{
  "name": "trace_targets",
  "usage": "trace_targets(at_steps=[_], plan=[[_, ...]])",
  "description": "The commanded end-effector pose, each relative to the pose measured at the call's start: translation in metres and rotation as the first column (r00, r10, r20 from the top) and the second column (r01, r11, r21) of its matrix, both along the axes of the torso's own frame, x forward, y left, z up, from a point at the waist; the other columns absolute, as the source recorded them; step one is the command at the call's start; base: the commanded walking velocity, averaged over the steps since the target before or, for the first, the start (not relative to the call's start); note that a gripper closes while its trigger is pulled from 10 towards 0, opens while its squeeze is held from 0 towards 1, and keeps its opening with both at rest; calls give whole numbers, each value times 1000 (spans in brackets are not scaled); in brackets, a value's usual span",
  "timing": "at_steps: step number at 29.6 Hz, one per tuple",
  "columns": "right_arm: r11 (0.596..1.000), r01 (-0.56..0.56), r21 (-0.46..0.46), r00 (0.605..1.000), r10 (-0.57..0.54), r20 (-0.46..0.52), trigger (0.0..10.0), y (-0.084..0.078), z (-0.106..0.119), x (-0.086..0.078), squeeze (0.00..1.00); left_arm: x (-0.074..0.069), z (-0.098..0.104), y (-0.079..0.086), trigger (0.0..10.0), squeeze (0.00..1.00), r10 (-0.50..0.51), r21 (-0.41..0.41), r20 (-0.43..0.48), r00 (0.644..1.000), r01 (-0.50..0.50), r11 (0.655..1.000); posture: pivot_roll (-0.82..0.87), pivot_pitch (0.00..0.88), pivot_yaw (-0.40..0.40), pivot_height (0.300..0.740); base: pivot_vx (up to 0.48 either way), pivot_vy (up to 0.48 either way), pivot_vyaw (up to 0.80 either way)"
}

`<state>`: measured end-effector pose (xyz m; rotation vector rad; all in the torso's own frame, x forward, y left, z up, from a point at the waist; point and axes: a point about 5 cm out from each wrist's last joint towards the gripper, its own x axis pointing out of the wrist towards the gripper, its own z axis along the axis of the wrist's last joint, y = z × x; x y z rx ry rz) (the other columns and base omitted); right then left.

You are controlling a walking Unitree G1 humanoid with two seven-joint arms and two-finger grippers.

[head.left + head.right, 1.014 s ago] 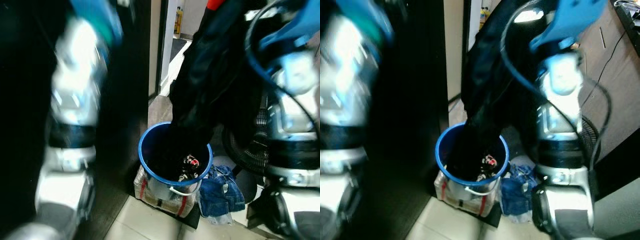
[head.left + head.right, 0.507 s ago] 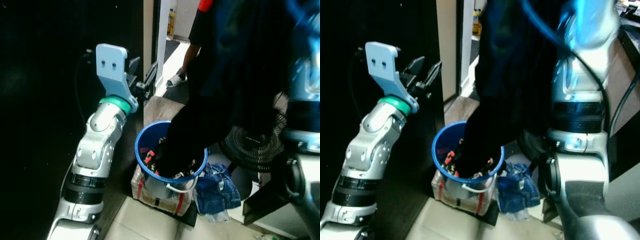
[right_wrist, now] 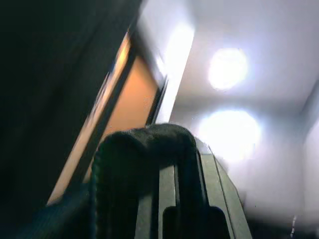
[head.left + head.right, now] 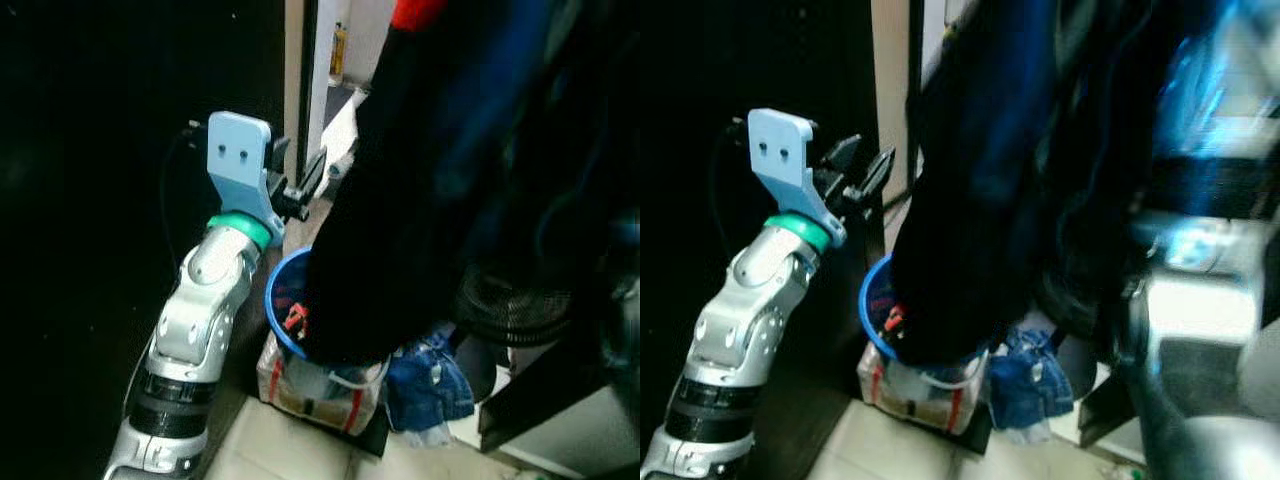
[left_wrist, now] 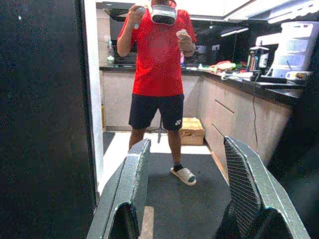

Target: Clothes washing

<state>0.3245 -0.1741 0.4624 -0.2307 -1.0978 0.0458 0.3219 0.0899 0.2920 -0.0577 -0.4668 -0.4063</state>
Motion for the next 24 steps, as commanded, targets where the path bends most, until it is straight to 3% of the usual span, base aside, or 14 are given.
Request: trace_targets(at_steps=[1, 5, 11, 24], plan=[[1000, -16, -5, 998, 16, -54, 10000, 3, -12, 4, 0, 0, 0, 4, 10000, 0, 13, -18, -20, 1000, -14, 1000, 39, 66, -5, 740, 0, 0, 0], [1000, 22, 22, 990, -19, -142, 10000, -2, -38, 15, 0, 1, 3, 8, 10000, 0, 22, -33, -23, 999, -23, 999, 37, 64, 4, 740, 0, 0, 0], [996, 47, 70, 985, -34, -168, 10000, -10, -43, 19, 0, 2, 5, 9, 10000, 0, 23, -36, -25, 999, -24, 999, 34, 61, 11, 740, 0, 0, 0], [993, 7, 116, 986, 13, -167, 10000, -10, -39, 13, 0, 0, 5, 5, 10000, 0, 15, -42, -38, 999, -17, 999, 42, 61, 7, 740, 0, 0, -800]])
